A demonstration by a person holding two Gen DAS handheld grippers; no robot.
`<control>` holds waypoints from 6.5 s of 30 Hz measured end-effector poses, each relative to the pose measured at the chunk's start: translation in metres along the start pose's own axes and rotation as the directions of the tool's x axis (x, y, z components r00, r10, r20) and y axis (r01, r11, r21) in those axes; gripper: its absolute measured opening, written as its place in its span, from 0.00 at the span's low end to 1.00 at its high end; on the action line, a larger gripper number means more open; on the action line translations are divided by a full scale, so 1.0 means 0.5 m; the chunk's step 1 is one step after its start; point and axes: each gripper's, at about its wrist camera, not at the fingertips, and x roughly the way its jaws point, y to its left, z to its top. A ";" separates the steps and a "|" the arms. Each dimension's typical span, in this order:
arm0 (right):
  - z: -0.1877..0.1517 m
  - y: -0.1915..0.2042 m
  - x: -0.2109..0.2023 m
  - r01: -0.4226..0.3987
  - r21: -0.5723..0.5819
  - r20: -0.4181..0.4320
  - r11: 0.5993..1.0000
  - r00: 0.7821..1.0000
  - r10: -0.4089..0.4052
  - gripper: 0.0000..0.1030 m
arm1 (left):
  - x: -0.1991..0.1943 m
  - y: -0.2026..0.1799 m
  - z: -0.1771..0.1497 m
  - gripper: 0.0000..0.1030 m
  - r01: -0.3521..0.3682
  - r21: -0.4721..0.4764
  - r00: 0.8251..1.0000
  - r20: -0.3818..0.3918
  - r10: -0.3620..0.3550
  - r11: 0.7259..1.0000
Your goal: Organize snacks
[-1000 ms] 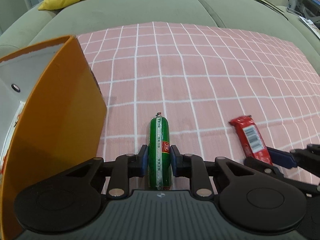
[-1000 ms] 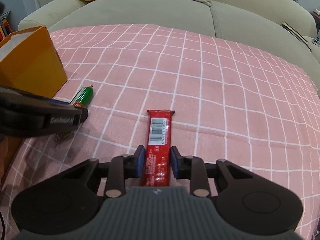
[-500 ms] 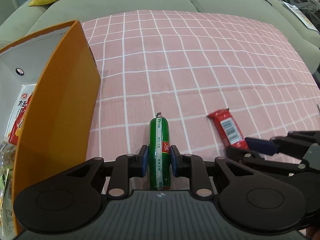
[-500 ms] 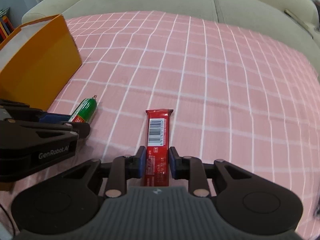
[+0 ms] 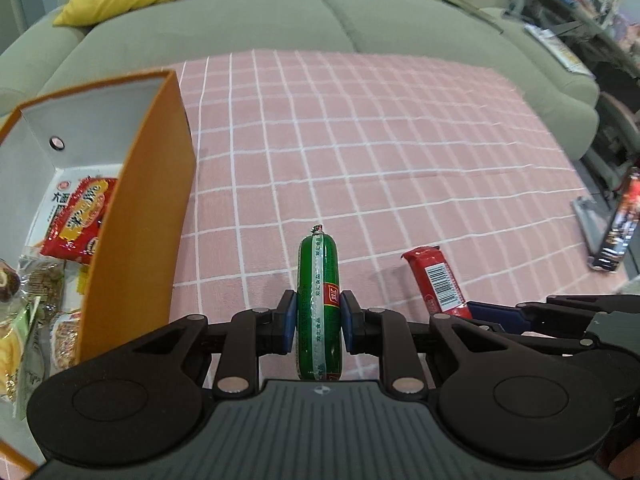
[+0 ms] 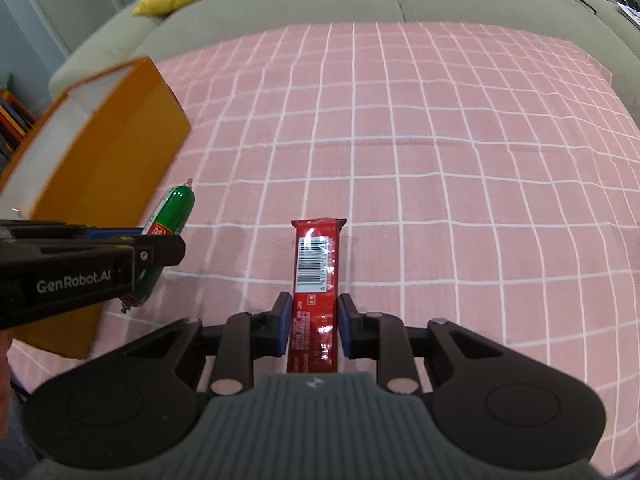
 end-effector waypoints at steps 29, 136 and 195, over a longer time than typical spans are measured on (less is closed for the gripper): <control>0.047 0.187 -0.231 -0.278 -0.082 0.160 0.957 0.944 0.288 0.20 | -0.263 0.127 0.017 0.24 0.007 -0.016 0.973 0.233 -0.003 1.000; 0.278 0.494 -0.059 -0.145 -0.357 0.076 0.923 0.980 0.184 0.88 | -0.264 0.372 0.152 0.68 -0.274 -0.001 0.940 0.209 0.268 0.962; -0.069 0.413 -0.226 0.025 -0.245 0.342 0.969 0.938 0.063 0.96 | -0.358 0.254 -0.150 0.83 -0.283 -0.200 0.895 0.297 0.333 0.938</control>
